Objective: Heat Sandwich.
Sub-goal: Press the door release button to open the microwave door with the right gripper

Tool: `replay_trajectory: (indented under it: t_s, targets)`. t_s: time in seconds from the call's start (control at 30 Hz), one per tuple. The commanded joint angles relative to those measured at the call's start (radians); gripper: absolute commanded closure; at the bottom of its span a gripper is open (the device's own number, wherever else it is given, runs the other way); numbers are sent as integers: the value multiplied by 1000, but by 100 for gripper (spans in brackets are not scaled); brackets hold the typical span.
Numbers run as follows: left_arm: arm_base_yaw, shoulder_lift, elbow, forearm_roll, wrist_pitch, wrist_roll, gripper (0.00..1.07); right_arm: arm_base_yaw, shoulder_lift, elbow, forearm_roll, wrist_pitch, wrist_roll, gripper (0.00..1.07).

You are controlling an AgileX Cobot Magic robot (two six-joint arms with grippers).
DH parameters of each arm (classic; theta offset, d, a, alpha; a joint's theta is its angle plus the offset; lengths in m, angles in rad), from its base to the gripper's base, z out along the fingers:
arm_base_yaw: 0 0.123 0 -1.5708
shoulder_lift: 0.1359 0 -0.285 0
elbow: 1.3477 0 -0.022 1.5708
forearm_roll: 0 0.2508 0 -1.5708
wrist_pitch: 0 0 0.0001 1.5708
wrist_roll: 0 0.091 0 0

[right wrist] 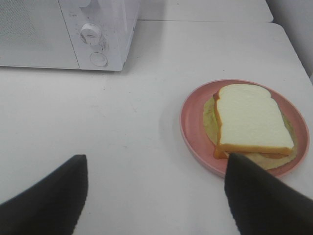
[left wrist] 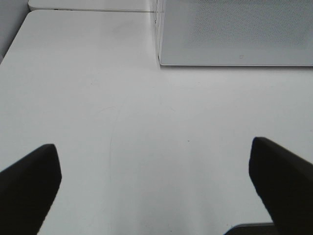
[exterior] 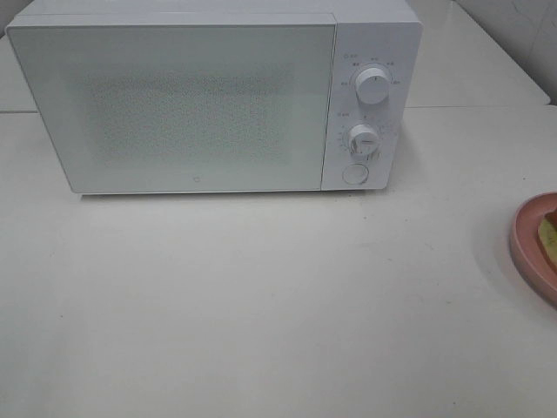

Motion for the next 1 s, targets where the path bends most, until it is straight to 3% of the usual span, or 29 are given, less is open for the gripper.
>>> replay_trajectory:
  t_s: [0.03, 0.57, 1.0]
  targets:
    - [3, -26, 0, -3, -5, 0, 6, -6, -26, -1, -3, -11, 0, 32]
    - [3, -26, 0, -3, -5, 0, 6, -6, -20, -8, 16, -17, 0, 32]
    - [3, -26, 0, -3, -5, 0, 6, -6, 197, -48, 16, -112, 0, 32]
